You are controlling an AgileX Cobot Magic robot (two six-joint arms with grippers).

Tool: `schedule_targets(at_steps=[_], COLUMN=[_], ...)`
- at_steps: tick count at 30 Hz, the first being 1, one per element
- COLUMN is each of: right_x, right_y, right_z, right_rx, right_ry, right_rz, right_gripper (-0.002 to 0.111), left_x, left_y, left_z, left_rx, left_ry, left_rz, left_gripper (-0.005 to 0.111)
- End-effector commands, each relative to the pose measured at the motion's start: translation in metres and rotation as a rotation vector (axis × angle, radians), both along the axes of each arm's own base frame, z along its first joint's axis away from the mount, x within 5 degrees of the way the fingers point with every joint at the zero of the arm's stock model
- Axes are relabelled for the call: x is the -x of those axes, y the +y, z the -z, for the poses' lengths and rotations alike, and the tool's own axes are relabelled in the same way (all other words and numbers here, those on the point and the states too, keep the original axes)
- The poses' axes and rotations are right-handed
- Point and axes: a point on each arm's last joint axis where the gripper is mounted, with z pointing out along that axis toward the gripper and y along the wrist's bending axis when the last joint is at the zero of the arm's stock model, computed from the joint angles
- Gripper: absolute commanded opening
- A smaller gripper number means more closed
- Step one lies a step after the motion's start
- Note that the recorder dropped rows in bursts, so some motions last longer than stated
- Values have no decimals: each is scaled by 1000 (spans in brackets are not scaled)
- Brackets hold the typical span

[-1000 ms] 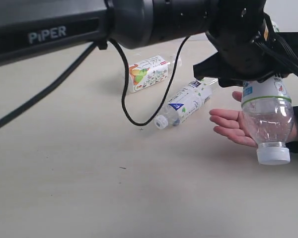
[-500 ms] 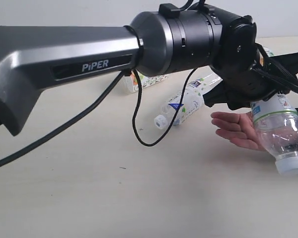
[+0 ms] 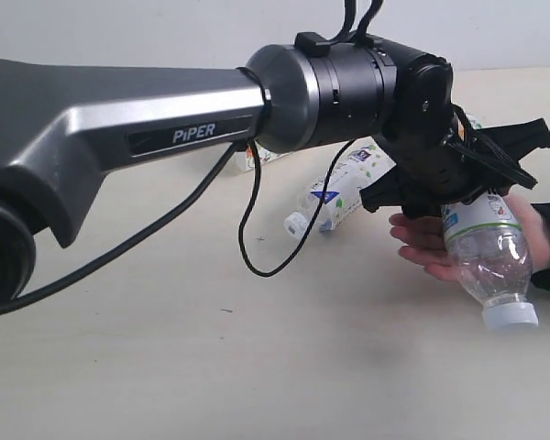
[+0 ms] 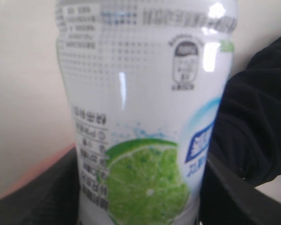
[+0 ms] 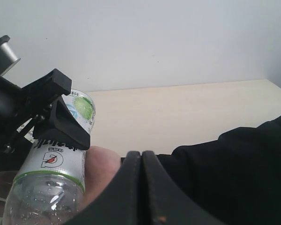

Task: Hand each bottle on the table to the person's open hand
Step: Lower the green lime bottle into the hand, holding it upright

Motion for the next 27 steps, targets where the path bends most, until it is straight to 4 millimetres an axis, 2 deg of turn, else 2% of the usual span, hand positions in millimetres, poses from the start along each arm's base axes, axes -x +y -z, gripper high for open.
schedule_targets(at_steps=[1,5,7,13,16,27], right_x=[0,0,0,0,0,0], right_y=[0,0,0,0,0,0], right_z=[1,1,1,1,1,1], right_rx=[3,3,3,3,3,3], right_ry=[-6,-6,-6,-6,-6,-6], right_rz=[3,3,3,3,3,3], right_gripper=[0,0,0,0,0,0], left_x=[-3,-3,-4,-4,-4,-5], left_y=[1,1,2,2,2,2], left_z=[-4,-4,-5,-5,-5,-5], left_rx=[13,10,9,4,-2,0], left_ry=[-2,-10,-13,-35,-47,-45], left_rz=[-1,9,17,56,72,69], left_gripper=[0,0,5,40,52,54])
